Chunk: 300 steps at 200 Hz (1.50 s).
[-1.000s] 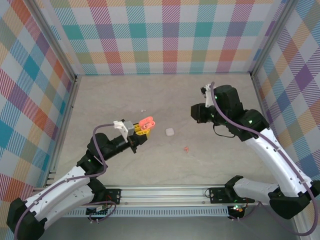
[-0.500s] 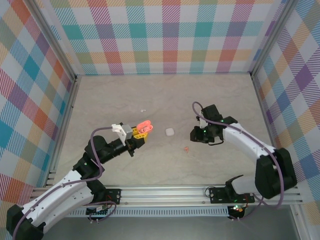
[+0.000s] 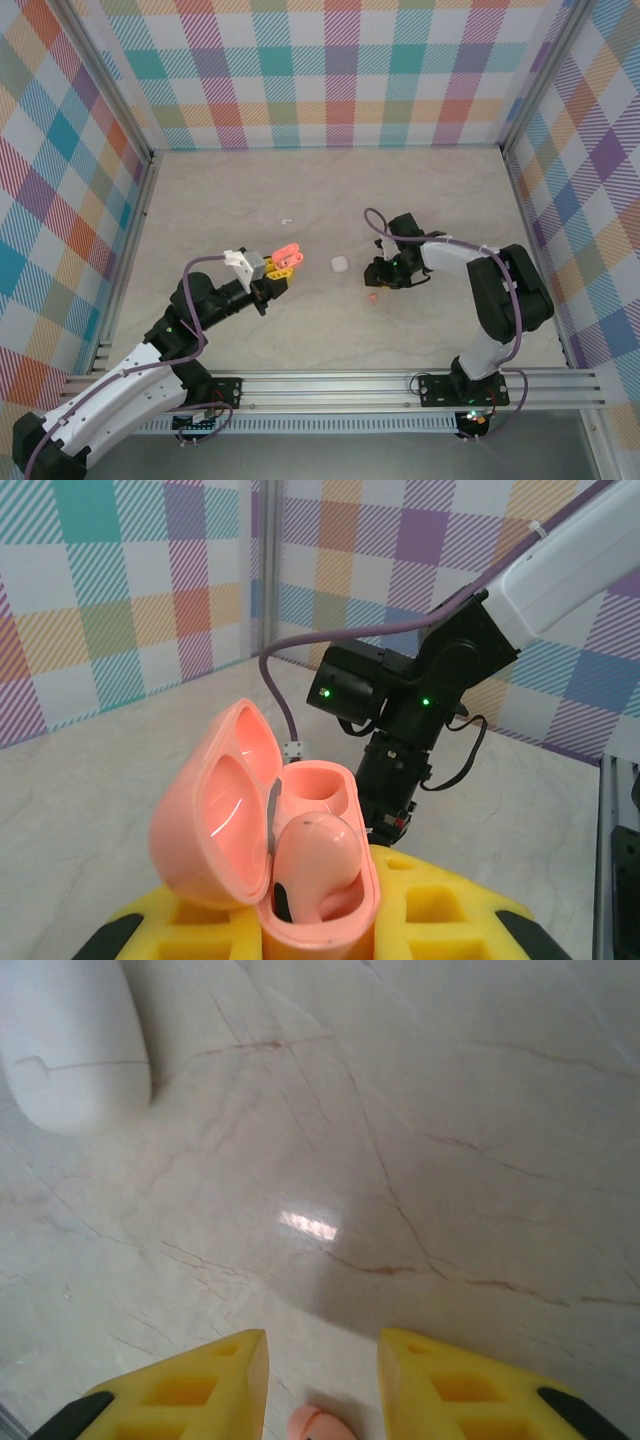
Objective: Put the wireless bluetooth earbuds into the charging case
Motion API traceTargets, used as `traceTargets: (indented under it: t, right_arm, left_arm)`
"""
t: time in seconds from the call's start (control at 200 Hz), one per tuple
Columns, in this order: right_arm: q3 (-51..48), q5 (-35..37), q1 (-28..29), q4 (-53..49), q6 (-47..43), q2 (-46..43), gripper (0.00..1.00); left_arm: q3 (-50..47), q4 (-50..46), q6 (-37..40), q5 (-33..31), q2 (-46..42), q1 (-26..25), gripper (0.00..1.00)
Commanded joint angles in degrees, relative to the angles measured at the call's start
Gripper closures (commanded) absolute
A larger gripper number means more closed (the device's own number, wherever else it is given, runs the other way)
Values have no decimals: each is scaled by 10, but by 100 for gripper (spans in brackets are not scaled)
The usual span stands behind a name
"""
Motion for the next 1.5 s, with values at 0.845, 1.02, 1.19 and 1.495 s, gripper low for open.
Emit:
traceTargets:
  t: [0.845,1.02,1.19,1.495]
  right_arm:
    - [-88,16,28,-2,43,-113,65]
    - [-87,54,48,-15,57,-120,65]
    - [-85,82,55,-22,72,-123,63]
    - [-76,76,62,-10,66,-105,63]
  left_arm:
    - [-4,16,3,-3,7,-6,88]
    - [-3,12,3,-3,5,-7,88]
    - [-2,11,3,-2,5,-7,88]
    - [0,8,4,-2,1,-7,87]
